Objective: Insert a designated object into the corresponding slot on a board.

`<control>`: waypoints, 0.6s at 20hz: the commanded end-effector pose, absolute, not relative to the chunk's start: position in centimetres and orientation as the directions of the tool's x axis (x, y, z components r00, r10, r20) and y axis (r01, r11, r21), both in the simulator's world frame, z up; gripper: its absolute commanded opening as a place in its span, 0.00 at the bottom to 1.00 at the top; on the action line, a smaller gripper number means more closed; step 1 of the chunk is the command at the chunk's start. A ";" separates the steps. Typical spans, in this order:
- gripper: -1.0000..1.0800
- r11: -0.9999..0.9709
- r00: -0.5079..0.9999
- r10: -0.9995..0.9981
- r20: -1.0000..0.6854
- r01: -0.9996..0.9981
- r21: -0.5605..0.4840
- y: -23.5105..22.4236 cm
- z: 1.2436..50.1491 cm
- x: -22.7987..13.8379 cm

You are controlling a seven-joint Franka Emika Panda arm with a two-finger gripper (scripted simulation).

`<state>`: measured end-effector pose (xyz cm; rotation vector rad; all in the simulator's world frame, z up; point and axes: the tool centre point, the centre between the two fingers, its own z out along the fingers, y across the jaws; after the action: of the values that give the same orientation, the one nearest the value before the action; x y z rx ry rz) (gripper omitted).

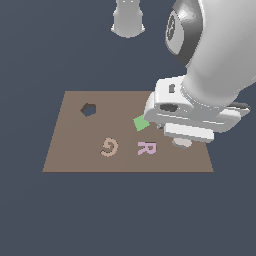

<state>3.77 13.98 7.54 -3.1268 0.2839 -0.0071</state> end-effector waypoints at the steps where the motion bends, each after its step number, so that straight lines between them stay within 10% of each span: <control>1: 0.96 -0.979 0.979 -0.204 0.003 -0.204 -0.001 15.0 6.6 4.3; 12: 0.96 -0.971 0.971 -0.240 0.000 -0.240 0.000 16.7 5.0 5.3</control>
<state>5.20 16.68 5.02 -3.1191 0.3767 0.0007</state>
